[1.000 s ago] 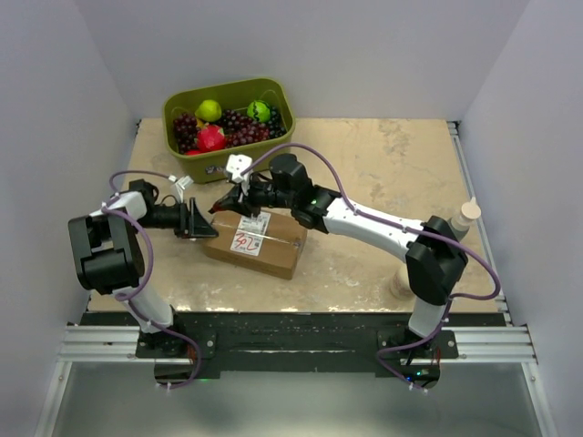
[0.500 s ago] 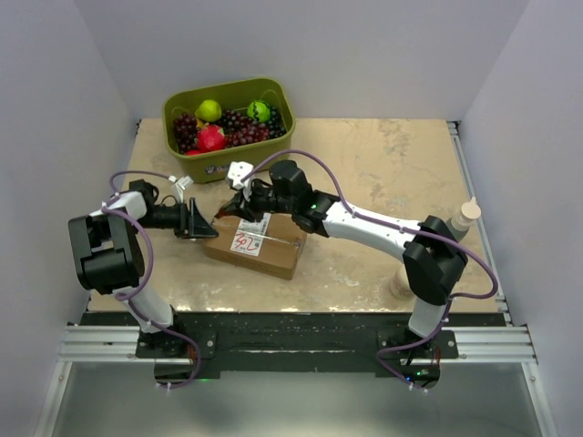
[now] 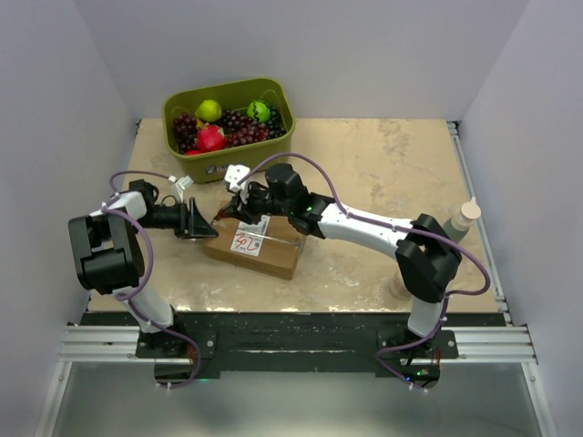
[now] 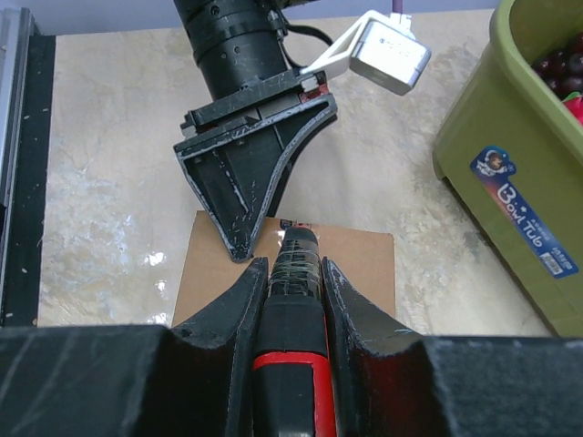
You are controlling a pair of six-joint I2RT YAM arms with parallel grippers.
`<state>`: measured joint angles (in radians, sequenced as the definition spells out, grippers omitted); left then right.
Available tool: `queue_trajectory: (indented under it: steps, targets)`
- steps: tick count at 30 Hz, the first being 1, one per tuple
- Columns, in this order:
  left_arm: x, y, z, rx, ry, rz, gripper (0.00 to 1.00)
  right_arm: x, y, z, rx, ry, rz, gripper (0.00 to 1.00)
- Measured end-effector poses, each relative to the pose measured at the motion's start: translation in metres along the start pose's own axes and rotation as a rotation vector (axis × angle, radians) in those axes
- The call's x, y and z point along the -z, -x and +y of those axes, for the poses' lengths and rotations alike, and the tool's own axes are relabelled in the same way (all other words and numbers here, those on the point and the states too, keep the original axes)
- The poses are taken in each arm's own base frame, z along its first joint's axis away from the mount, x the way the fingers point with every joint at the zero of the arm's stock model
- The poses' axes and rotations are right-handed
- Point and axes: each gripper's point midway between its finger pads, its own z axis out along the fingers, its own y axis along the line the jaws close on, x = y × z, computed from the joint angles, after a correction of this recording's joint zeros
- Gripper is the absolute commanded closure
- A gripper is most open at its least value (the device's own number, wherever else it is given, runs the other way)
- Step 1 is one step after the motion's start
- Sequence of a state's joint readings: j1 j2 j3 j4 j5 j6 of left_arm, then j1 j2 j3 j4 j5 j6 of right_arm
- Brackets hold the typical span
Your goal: Unpack the express box
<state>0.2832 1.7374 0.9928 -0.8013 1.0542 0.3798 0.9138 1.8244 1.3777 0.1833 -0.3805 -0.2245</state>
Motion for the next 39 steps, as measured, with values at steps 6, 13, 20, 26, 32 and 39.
queue_trajectory:
  steps: [6, 13, 20, 26, 32, 39]
  targets:
    - [0.0, 0.0, 0.0, 0.002, 0.003, 0.001, 0.41, -0.006, -0.006, -0.001, -0.023, -0.008, 0.003, 1.0]
    - [0.0, 0.0, 0.0, 0.002, 0.003, 0.001, 0.41, -0.006, -0.007, -0.002, -0.064, -0.027, 0.006, 1.0]
    - [0.0, 0.0, 0.0, 0.002, 0.003, 0.001, 0.41, -0.006, -0.006, -0.004, -0.103, -0.048, 0.004, 1.0]
    - [0.0, 0.0, 0.0, 0.003, 0.003, 0.001, 0.41, -0.006, -0.004, -0.005, -0.116, -0.057, -0.003, 1.0]
    - [0.0, 0.0, 0.0, 0.003, 0.003, 0.001, 0.41, -0.005, -0.002, -0.008, -0.116, -0.081, -0.005, 1.0]
    - [0.0, 0.0, 0.0, 0.003, 0.003, 0.001, 0.42, -0.003, 0.003, -0.01, -0.108, -0.098, -0.011, 1.0]
